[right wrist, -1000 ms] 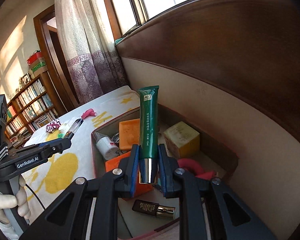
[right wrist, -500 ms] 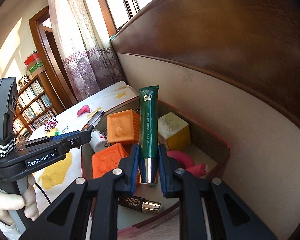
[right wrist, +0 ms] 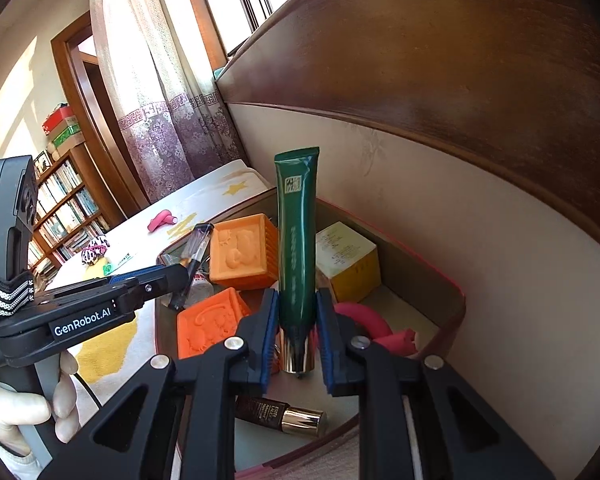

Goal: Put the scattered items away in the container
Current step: 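Carry the green tube and lighter into the tin and open both tools, then withdraw both tools from the tin back over the towel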

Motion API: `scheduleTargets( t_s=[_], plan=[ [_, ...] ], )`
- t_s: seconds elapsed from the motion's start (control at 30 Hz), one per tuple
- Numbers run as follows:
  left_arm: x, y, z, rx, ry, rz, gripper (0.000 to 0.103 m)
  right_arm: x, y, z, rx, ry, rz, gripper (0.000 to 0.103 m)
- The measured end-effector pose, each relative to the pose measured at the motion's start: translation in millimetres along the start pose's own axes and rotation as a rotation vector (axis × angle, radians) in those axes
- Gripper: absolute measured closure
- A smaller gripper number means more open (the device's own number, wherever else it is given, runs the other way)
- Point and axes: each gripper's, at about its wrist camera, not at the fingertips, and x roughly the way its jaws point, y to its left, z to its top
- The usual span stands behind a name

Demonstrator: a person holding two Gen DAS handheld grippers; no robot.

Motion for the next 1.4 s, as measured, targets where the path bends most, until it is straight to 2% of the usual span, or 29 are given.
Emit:
scheduleTargets(
  t_s=[0.4,0.43,0.47,0.53,0.97,1.03,1.1,1.17,1.23,1.4],
  plan=[
    [-14.7,30.3,-1.4,-0.089,-0.026,0.014,0.076,-2.7,9.0,1.8,-0.001,-0.004,0.003,0.082],
    [-15.2,34.6,-2.2,-0.105,-0.026,0.017,0.065,-2.9,11.1,2.1,-0.006,-0.004,0.005,0.082],
    [-16.6,38.7,-3.4,-0.121,-0.031,0.026,0.038,-2.9,13.2,2.2,-0.011,-0.003,0.007,0.082],
    [-23.4,46.9,-7.1,-0.149,-0.071,0.074,0.023,-2.1,17.7,2.3,-0.021,-0.001,0.012,0.082],
    [-57.0,120.9,-30.6,-0.276,-0.11,0.192,0.023,2.4,69.0,-0.8,-0.106,0.02,0.06,0.082],
    [-62.7,136.2,-36.0,-0.299,-0.118,0.22,0.023,4.0,79.8,-2.0,-0.121,0.024,0.075,0.076],
    [-69.7,151.8,-42.3,-0.324,-0.124,0.252,0.023,5.6,91.4,-3.1,-0.137,0.026,0.092,0.055],
    [-76.5,168.9,-48.7,-0.351,-0.127,0.281,0.023,6.1,104.9,-4.7,-0.162,0.018,0.106,0.041],
    [-82.2,184.2,-54.7,-0.376,-0.13,0.302,0.023,7.3,118.9,-6.1,-0.192,0.013,0.124,0.038],
    [-95.9,216.7,-68.0,-0.425,-0.14,0.349,0.023,17.6,153.5,-9.6,-0.256,0.03,0.175,0.037]
  ],
)
